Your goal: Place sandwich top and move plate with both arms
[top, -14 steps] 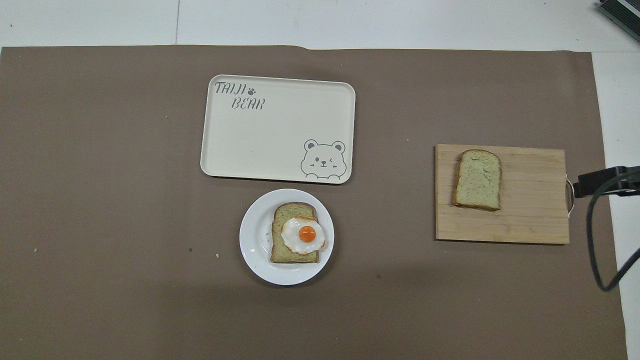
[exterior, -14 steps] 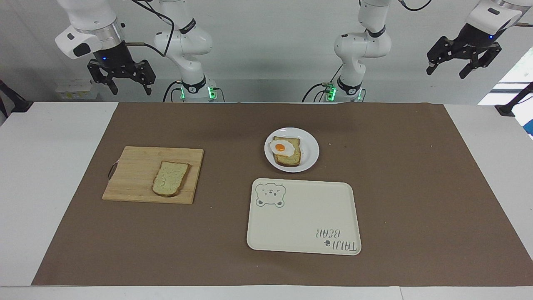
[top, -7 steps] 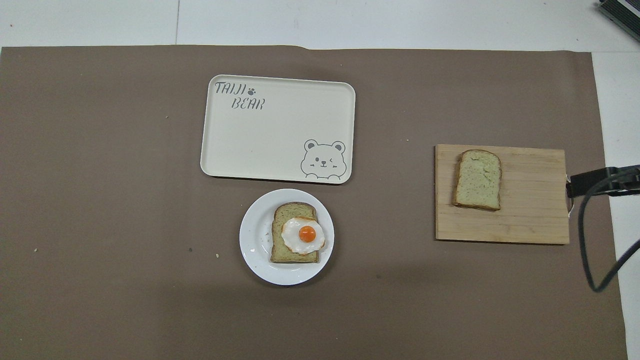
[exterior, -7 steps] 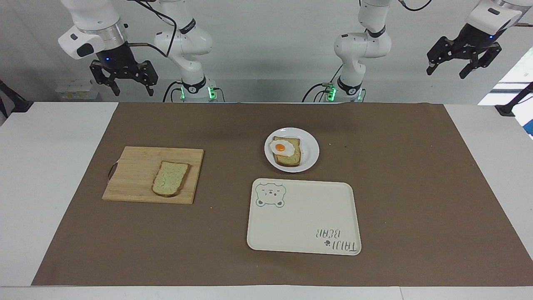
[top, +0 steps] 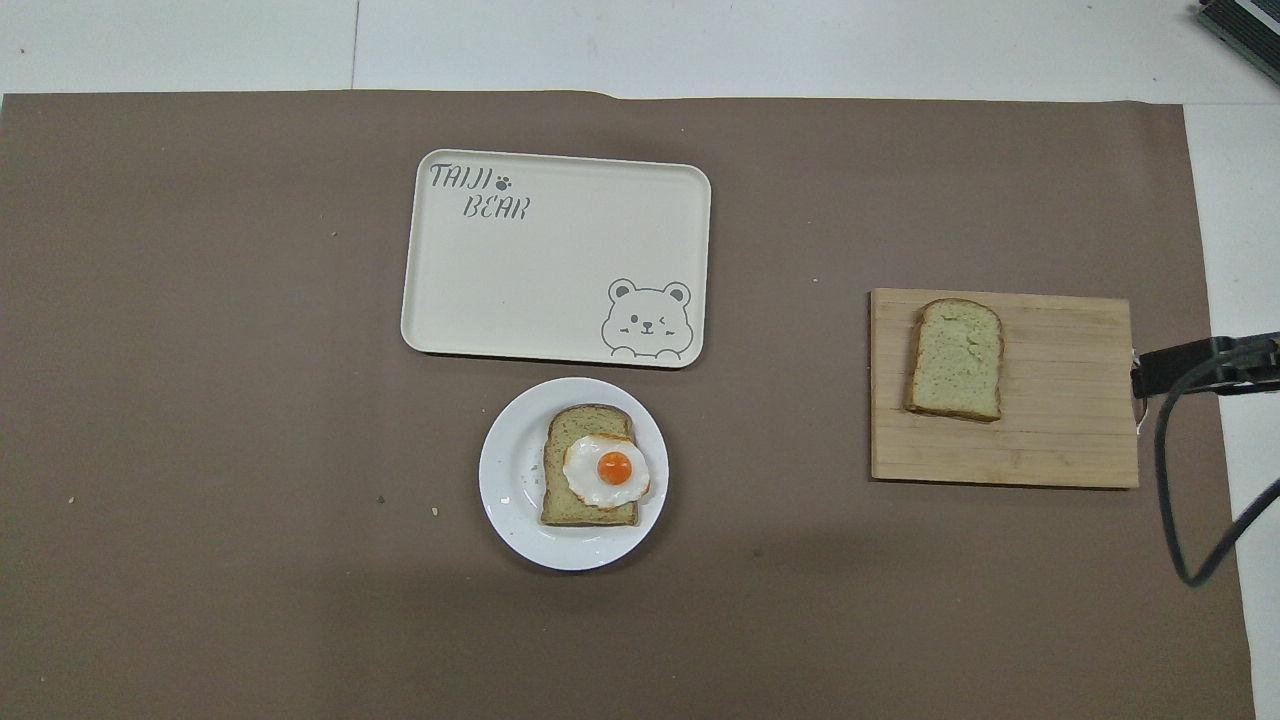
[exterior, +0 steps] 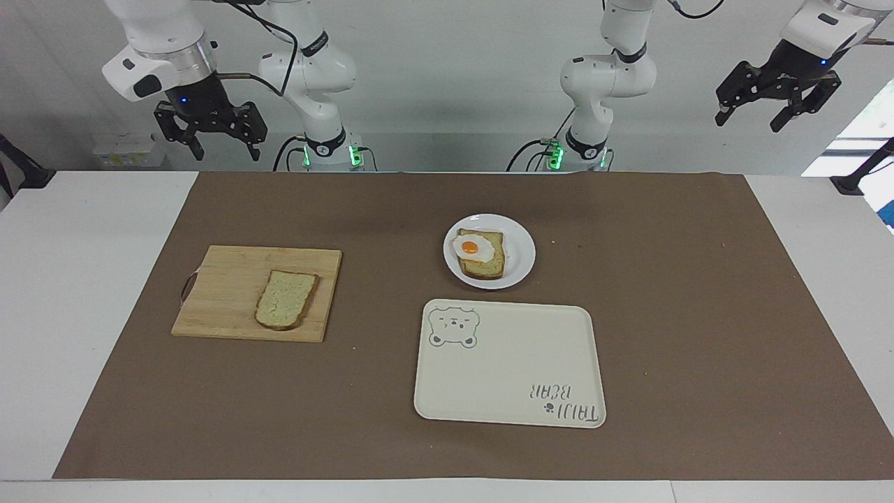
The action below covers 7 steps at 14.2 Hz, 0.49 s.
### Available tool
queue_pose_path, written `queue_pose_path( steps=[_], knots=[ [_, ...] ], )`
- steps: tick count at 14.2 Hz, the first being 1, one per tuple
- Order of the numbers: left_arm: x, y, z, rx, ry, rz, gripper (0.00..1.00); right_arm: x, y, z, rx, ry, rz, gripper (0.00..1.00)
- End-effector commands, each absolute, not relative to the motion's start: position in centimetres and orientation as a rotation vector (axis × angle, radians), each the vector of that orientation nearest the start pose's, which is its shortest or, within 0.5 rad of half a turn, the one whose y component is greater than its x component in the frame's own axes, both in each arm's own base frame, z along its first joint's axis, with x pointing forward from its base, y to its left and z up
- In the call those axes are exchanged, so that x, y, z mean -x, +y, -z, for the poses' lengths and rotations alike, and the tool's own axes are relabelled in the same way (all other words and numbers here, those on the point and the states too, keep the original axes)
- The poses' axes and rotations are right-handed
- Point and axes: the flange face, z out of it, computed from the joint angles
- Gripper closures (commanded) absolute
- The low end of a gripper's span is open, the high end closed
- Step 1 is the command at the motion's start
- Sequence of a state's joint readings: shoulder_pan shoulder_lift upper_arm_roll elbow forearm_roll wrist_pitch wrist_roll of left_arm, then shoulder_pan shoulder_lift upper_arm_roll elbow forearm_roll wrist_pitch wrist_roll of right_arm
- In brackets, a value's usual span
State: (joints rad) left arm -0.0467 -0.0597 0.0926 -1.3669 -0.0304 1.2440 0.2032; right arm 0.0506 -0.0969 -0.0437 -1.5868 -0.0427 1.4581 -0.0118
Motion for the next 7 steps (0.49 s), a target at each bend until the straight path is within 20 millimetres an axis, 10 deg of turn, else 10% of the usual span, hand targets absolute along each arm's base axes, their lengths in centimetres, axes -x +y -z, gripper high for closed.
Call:
queue_pose_path(
  steps=[1,7],
  knots=[
    [-48.91,2.23,-72.47,3.177,0.252,-0.097,0.00,-50.60,-0.70,-65.85,3.177,-0.054,-0.033,0.00],
    [-48.91,2.23,-72.47,3.177,0.252,-0.097,0.00,-50.54,-0.93,-65.43,3.176,-0.047,-0.048,0.00]
  ],
)
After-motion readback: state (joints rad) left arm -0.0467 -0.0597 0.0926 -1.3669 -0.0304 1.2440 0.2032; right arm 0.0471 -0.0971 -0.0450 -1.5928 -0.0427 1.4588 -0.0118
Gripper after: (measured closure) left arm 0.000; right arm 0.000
